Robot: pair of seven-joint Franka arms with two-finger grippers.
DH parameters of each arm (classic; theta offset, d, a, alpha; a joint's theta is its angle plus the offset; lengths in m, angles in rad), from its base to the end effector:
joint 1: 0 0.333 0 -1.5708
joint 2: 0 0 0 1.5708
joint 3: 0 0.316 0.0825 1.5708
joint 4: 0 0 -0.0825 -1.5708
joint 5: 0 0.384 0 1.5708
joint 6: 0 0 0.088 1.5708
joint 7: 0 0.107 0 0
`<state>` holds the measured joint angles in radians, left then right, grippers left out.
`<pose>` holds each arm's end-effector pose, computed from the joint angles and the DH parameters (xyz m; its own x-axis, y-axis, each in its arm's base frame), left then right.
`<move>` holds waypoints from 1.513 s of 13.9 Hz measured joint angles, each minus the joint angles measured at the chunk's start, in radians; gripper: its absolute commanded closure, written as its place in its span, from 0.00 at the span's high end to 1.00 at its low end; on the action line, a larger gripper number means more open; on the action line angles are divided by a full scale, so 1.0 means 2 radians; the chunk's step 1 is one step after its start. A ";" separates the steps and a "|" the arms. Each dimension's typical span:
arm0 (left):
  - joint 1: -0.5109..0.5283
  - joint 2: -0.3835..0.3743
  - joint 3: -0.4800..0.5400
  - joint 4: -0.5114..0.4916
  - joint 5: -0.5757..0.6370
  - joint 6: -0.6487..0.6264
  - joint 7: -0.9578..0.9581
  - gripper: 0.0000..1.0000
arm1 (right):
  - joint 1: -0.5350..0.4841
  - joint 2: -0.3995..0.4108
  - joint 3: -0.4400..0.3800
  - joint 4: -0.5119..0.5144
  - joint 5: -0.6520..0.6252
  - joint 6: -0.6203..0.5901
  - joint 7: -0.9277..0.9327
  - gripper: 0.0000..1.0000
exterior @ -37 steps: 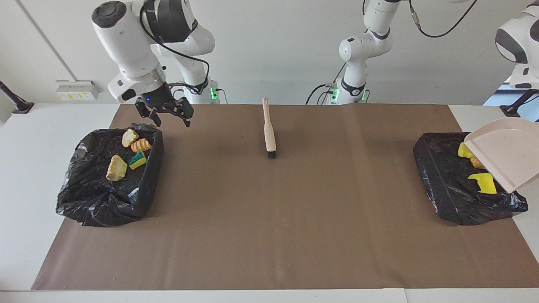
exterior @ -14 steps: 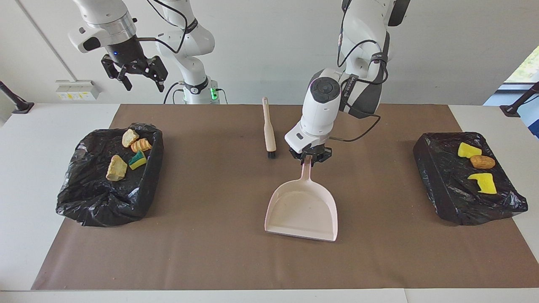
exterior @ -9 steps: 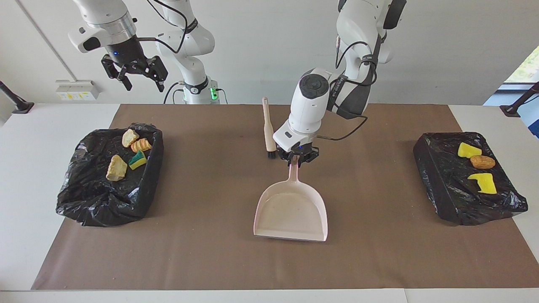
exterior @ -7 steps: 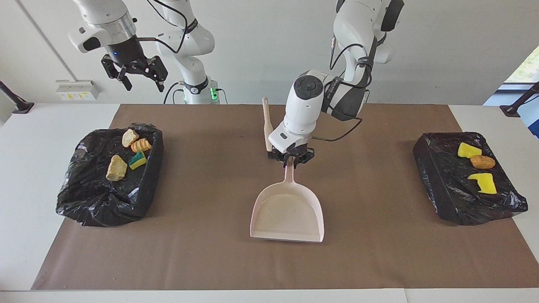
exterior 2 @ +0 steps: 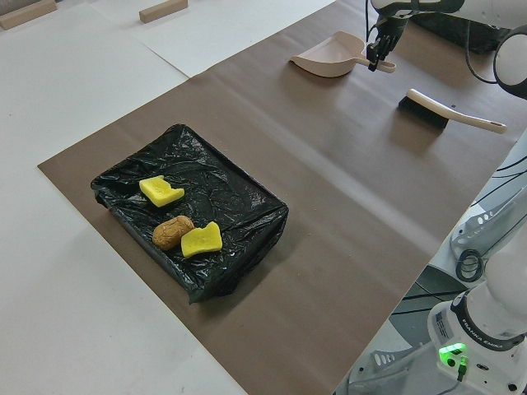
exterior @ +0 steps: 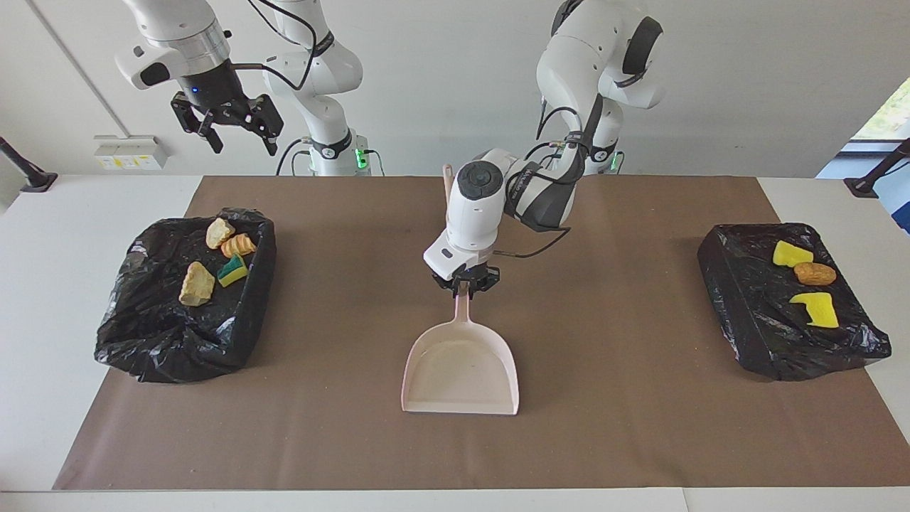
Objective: Sweep and dump trash in bin
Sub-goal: 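Bring the emptied dustpan back and set it on the mat with the left gripper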
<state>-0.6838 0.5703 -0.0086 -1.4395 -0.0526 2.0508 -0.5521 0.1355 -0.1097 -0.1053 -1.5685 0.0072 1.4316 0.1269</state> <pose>0.5493 -0.4578 0.3627 0.9933 -0.1150 0.0069 -0.1152 -0.9912 0.0656 0.5049 0.0125 0.6714 0.9951 -0.0946 -0.0299 -0.0951 -0.9954 -0.0150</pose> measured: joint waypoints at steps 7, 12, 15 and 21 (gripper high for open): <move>-0.001 0.000 0.002 0.002 0.000 0.008 0.000 0.64 | 0.000 0.000 0.000 0.000 0.000 0.000 0.000 1.00; -0.001 -0.007 0.011 0.009 0.000 0.009 0.001 1.00 | 0.000 0.000 0.000 0.000 0.000 0.000 0.000 1.00; 0.008 -0.037 0.023 0.006 0.015 0.006 0.018 1.00 | 0.000 0.000 0.000 0.000 0.000 0.000 0.000 1.00; 0.090 -0.177 0.030 -0.109 0.046 -0.005 0.153 1.00 | 0.000 0.000 0.000 0.000 0.000 0.000 0.000 1.00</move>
<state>-0.5045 0.2162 0.0505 -1.6577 0.0386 2.0406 -0.2457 0.1355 -0.1097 -0.1053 -1.5685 0.0072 1.4316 0.1269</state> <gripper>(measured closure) 0.000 0.000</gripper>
